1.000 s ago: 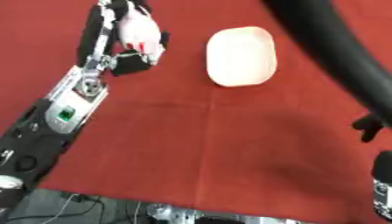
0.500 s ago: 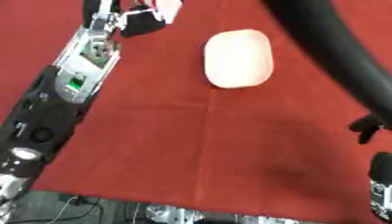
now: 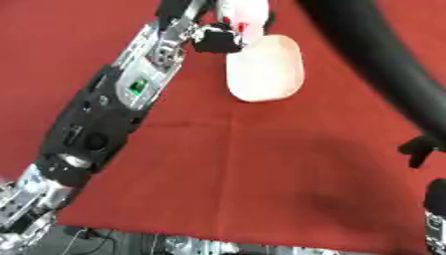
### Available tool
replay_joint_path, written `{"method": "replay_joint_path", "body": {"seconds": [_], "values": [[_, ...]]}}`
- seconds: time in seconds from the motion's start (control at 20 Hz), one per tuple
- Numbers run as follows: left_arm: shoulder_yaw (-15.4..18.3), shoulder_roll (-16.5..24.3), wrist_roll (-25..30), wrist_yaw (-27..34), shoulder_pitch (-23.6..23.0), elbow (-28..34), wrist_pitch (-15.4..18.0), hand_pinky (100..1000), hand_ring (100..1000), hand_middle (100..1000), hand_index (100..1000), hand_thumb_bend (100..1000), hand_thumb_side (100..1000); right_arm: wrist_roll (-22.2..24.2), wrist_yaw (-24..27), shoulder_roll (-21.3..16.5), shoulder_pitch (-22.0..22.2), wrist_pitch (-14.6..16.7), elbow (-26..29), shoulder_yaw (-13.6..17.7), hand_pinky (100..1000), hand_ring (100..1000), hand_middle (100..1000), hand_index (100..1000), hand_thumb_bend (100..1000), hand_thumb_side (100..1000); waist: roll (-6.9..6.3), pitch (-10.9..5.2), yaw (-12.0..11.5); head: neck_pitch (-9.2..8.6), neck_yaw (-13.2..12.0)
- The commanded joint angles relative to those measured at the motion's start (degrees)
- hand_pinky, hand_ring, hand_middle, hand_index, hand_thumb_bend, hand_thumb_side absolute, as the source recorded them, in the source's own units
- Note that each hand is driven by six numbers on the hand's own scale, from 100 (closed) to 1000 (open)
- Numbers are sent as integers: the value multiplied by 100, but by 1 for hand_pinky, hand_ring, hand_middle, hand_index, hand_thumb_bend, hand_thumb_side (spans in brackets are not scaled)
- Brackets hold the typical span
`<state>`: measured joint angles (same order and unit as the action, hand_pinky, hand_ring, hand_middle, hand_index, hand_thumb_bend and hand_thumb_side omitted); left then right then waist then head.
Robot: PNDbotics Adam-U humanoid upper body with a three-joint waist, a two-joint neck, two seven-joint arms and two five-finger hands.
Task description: Pick up objects on the table and place them in the box.
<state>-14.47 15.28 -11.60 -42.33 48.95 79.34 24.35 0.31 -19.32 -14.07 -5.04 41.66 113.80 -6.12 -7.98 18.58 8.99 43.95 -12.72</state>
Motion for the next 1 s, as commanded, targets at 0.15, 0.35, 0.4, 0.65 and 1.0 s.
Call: {"method": "replay_joint_path", "body": {"seconds": [0.15,0.35,0.4,0.65,1.0], "values": [[-4,-82,246,-240,170,-394,421,100,375,381,433,100,100,39,63,-100,-51,23,79,-28,268,487,771,853,133,701,7,-114,29,-92,-28],[-41,-41,301,-359,221,-642,630,100,388,387,435,100,100,71,72,-104,-48,17,79,-32,267,488,772,854,132,699,-7,-111,27,-89,-6],[-51,-24,312,-392,235,-691,670,100,390,388,437,100,100,76,74,-104,-47,17,79,-32,267,488,772,854,132,699,-9,-111,26,-85,-4],[-70,75,359,-577,292,-830,785,142,431,418,489,150,100,95,73,-106,-37,13,79,-34,267,488,772,854,131,698,-19,-113,15,-76,14],[-46,132,383,-862,334,-888,788,308,580,581,720,442,157,109,62,-104,-21,19,79,-32,267,488,773,853,131,698,-19,-112,1,-79,38]]}}
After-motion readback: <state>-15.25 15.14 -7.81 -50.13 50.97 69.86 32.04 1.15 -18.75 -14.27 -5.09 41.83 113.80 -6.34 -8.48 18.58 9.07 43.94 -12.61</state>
